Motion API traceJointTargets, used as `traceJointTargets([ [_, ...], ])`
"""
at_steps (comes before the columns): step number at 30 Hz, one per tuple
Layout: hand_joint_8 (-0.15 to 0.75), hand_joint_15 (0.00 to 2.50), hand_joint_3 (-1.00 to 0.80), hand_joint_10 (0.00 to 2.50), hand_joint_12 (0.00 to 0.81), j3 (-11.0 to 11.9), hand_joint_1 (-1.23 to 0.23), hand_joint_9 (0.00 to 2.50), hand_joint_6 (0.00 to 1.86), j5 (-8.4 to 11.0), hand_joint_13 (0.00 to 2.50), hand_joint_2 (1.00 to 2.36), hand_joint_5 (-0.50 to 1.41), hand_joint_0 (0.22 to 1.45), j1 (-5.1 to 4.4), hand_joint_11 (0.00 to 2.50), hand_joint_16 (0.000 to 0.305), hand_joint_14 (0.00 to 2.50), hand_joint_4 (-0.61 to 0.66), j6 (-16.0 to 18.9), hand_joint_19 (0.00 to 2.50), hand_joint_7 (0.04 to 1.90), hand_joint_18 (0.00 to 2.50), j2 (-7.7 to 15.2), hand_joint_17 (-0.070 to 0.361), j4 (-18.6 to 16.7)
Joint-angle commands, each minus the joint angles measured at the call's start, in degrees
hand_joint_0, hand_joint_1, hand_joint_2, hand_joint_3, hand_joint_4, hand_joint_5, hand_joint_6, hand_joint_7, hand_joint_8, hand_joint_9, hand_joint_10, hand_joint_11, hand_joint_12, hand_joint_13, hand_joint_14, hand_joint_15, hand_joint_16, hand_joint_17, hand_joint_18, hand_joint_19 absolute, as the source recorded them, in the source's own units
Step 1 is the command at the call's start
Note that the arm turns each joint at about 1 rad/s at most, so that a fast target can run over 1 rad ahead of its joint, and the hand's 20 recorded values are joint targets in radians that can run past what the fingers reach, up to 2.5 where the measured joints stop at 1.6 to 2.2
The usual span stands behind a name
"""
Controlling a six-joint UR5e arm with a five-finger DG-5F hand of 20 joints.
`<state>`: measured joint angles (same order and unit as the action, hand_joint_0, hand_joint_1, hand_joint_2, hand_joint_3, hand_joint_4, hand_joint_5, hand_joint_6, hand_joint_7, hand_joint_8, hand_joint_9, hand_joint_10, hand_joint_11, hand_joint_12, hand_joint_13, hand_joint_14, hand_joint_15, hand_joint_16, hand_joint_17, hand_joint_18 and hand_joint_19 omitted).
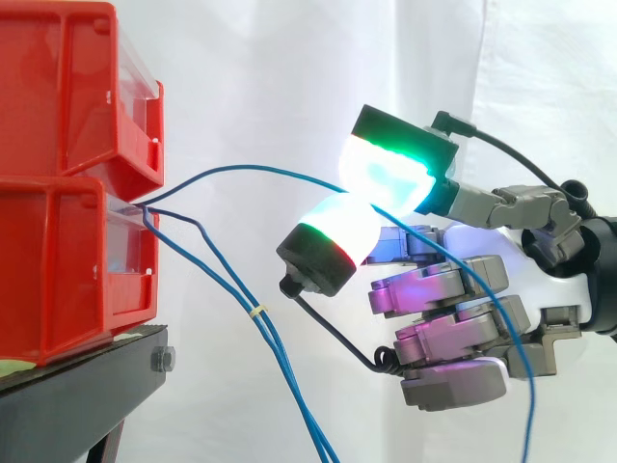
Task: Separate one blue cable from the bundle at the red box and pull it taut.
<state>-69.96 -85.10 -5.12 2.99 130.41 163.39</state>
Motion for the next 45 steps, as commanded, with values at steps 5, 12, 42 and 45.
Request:
traceJointTargets([
  [5, 0.131, 1.2, -0.29, 1.05, 0.211, 0.0, -0.83, 0.86, 0.98, -0.33, 0.91, 1.01, -0.15, 0.76, 0.02, 1.28, 0.023, 1.75, -0.34, 0.0, 1.56, 1.01, 1.04, 0.02, 0.051, -0.01],
  [12, 0.179, 0.67, -0.29, 0.02, 0.218, 0.0, -0.82, 1.01, 0.98, -0.33, 1.18, 1.01, -0.15, 0.76, 0.02, 1.18, 0.018, 0.02, -0.31, 0.0, 1.2, 1.05, 1.0, -0.07, 0.04, -0.01],
  [42, 0.158, 1.48, -0.3, 0.0, 0.197, 0.0, -0.81, 1.14, 0.98, -0.33, 1.27, 1.01, -0.16, 0.76, 0.2, 1.52, 0.025, 1.0, -0.27, 0.0, 1.25, 1.02, 1.0, 0.02, 0.056, 0.17],
  [45, 0.127, 1.49, -0.3, 0.3, 0.2, 0.0, -0.81, 1.14, 0.98, -0.24, 1.26, 1.01, -0.16, 0.76, 0.28, 1.59, 0.025, 1.03, -0.27, 0.0, 1.25, 1.02, 1.01, 0.02, 0.056, 0.17],
])
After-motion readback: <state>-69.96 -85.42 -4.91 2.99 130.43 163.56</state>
